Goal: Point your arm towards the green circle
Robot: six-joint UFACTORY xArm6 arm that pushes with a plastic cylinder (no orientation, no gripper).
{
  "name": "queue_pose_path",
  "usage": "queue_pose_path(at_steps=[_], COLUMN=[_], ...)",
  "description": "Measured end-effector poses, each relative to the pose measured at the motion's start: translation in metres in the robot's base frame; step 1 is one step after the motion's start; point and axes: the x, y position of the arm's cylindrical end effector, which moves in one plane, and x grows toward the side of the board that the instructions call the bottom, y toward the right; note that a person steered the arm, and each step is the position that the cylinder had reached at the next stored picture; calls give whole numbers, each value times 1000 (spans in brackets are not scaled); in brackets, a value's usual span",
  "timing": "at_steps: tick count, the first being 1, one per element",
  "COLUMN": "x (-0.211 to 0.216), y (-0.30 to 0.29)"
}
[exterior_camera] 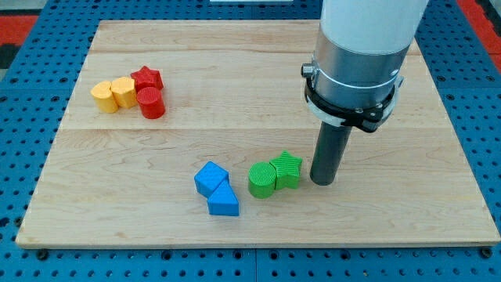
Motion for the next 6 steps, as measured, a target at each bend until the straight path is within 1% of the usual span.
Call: queue_pose_path(at_steps=[1,2,3,4,5,6], x=[5,38,54,52,41,23], y=[0,3,-4,-34,-62,-64])
